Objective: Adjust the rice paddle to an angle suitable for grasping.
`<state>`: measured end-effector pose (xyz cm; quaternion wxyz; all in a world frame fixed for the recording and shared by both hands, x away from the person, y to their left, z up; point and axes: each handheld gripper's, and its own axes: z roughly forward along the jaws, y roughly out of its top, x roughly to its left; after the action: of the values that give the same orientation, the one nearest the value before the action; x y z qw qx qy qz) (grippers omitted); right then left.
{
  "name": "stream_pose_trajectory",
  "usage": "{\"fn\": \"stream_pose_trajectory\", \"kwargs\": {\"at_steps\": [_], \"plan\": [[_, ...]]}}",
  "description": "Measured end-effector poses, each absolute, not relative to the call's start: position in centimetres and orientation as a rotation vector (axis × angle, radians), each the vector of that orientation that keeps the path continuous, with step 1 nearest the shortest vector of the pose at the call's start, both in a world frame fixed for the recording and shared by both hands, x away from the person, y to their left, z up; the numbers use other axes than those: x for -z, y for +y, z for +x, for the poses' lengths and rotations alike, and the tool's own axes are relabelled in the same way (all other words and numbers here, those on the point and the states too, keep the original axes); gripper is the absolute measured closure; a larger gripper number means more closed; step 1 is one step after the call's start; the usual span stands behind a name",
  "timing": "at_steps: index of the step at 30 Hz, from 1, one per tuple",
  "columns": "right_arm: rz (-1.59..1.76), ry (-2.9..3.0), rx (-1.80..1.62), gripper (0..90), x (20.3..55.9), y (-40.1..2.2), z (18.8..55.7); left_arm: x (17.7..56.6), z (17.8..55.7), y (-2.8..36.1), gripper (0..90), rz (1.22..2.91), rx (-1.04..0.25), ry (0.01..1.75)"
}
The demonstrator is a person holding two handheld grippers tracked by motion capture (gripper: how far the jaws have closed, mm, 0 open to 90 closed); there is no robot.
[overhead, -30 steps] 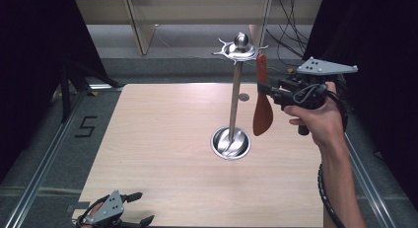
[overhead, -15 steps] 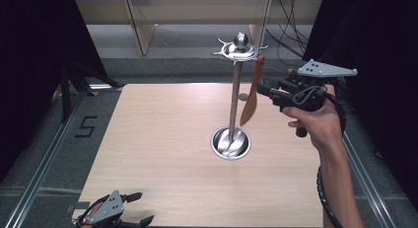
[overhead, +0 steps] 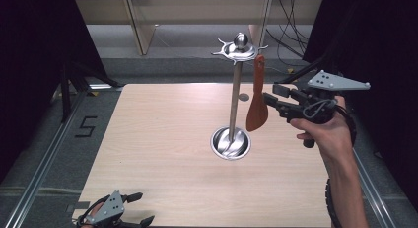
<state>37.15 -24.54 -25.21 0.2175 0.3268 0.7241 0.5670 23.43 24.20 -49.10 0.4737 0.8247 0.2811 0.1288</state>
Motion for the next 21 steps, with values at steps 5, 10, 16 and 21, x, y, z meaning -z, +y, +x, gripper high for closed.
{"fn": "stream_pose_trajectory", "kwargs": {"at_steps": [5, 10, 16, 21], "plan": [[0.913, 2.011, -1.579, 52.9, 25.7, -25.2, 36.6, 49.1, 23.4, 24.1, 19.1, 2.004, -0.312, 0.704], [0.918, 2.016, -1.575, 51.8, 26.5, -25.4, 36.4, 49.1, 23.4, 24.2, 19.1, 2.014, -0.316, 0.696], [0.937, 2.032, -1.526, 49.8, 27.9, -25.5, 36.3, 49.1, 23.4, 24.1, 19.1, 2.001, -0.314, 0.703], [0.948, 2.017, -1.514, 49.3, 28.5, -26.1, 36.1, 49.1, 23.4, 24.1, 19.1, 2.008, -0.316, 0.698]]}}
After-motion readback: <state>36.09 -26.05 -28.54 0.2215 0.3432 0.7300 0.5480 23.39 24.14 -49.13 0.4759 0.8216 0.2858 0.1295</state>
